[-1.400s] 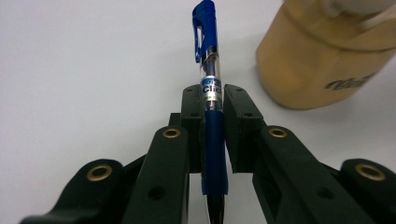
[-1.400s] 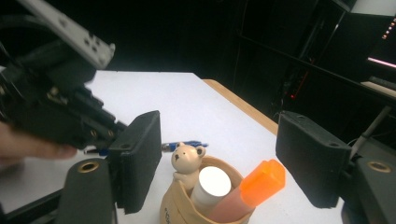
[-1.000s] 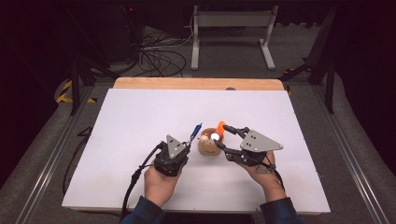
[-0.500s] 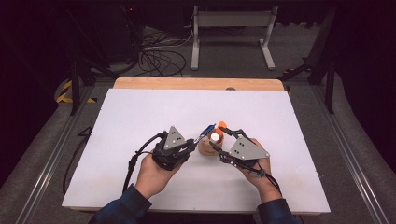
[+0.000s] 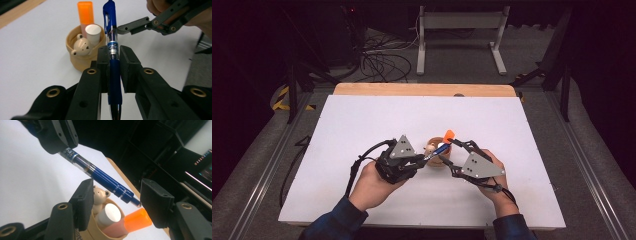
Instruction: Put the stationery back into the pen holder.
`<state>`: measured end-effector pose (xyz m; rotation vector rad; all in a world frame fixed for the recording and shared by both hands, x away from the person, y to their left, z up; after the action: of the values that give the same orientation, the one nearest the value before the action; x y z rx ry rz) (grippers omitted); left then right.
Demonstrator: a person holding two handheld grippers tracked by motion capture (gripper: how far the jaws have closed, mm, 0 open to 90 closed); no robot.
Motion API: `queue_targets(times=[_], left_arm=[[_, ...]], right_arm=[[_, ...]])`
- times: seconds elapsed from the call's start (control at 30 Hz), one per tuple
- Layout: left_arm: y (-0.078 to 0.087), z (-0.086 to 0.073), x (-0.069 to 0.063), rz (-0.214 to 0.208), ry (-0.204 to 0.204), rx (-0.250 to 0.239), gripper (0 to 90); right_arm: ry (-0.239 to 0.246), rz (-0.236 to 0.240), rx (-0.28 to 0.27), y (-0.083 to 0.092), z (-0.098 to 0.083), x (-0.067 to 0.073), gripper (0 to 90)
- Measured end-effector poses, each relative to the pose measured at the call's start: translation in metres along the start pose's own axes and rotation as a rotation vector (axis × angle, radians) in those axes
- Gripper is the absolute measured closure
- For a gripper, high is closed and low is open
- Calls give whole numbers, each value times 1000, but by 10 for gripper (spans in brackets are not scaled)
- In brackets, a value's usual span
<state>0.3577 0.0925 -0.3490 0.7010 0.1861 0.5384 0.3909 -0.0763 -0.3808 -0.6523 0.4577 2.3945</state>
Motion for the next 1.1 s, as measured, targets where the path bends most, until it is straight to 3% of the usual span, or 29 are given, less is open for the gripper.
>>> queue_targets(times=[0.3,0.4,0.73,1.1], left_arm=[[-1,5,-3,-21,-46,40,795],[-3,6,-4,-17,-56,53,795],[-1,8,-2,-30,-66,44,794],[5,11,-1,-51,-62,14,791]], right_arm=[[77,33,12,-1,-1,6,518],[106,23,25,-3,-1,8,548],[159,5,55,-3,-5,9,636],[202,29,84,-6,-9,16,727]])
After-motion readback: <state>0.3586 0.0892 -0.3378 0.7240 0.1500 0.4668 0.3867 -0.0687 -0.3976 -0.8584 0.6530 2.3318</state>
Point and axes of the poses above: each handheld gripper's, and its own axes: y roughly backward along the jaws, z roughly out of its top, x roughly to its left, the point moved 6 cm from there along -y, roughly forward along the jaws, and after that the axes turned 1 degree about -z, right-handed, at the moved point
